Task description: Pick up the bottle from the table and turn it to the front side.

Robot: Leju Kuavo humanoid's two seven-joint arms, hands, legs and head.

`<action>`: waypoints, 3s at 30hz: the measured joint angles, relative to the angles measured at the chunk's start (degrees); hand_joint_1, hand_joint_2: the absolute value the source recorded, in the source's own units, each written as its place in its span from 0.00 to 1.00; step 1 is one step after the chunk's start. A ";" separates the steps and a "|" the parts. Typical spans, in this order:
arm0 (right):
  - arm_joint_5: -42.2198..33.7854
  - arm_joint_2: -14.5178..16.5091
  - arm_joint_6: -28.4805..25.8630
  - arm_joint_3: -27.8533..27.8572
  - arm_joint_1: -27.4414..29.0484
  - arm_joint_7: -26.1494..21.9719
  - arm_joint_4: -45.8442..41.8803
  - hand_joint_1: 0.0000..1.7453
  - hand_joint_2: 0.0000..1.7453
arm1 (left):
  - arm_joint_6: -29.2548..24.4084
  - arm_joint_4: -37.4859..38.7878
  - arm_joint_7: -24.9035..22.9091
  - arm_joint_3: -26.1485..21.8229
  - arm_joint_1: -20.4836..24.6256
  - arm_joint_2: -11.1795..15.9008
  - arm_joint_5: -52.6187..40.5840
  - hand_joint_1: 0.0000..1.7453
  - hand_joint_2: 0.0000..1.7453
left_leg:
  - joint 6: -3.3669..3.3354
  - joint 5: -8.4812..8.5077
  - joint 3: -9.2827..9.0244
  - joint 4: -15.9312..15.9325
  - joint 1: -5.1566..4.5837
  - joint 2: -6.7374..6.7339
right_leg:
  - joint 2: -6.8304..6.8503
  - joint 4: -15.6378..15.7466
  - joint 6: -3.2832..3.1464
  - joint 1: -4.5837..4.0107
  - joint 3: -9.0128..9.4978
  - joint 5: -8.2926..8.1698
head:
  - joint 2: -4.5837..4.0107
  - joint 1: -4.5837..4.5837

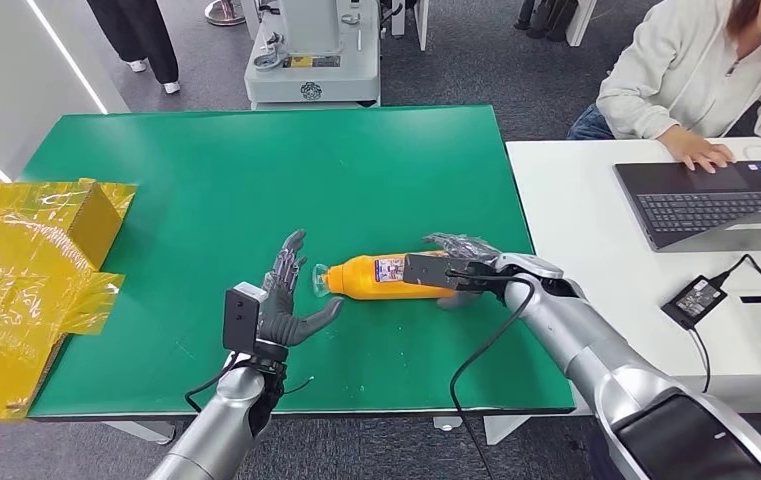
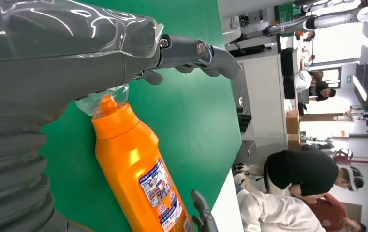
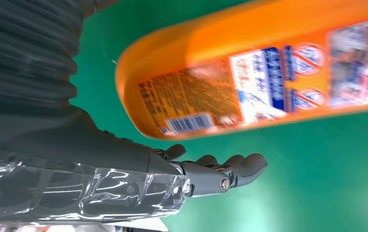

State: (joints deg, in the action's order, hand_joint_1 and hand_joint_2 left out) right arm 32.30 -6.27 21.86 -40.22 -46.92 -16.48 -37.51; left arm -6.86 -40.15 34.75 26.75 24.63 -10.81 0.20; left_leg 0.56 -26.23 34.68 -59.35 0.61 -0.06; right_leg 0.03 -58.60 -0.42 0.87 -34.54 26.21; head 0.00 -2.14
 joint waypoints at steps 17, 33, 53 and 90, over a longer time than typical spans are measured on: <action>1.91 0.00 -4.51 -4.10 0.38 0.89 4.25 0.01 1.00 | -0.26 2.87 0.12 0.00 1.11 0.57 0.93 0.00 1.00 | 0.00 0.00 -0.02 0.00 0.01 0.00 | 0.00 0.00 0.00 -0.01 0.01 0.00 | 0.00 0.00; 4.86 0.00 -8.51 -5.44 2.19 0.69 4.39 0.81 1.00 | -1.53 4.04 1.11 0.00 0.60 2.43 1.35 0.00 1.00 | 0.00 0.00 -0.13 0.00 0.01 -0.03 | -0.03 0.01 0.00 -0.01 0.12 -0.01 | 0.00 0.00; 4.90 -0.02 -8.68 -5.61 2.19 -0.15 4.76 1.00 1.00 | -1.53 4.04 1.42 0.00 0.13 2.85 1.32 0.00 1.00 | 0.00 0.00 -0.23 0.00 0.01 -0.03 | -0.04 0.01 0.00 -0.01 0.22 -0.01 | 0.00 0.00; -17.97 1.79 -28.70 17.25 38.86 -20.55 -34.08 1.00 1.00 | -0.68 -4.43 -2.07 -1.81 -5.73 4.10 -1.16 0.00 1.00 | 0.04 -0.10 -0.04 0.09 0.04 0.26 | 0.29 0.03 -0.02 -0.06 0.14 0.24 | 0.00 0.00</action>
State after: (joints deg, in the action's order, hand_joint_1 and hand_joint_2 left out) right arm 14.33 -4.48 -6.84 -22.98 -8.06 -37.03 -71.58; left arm -7.55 -44.57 32.68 24.94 18.90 -6.70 -0.95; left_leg 0.60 -26.33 34.64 -59.27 0.65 0.21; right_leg 0.33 -58.57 -0.44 0.81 -34.40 26.45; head 0.00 -2.14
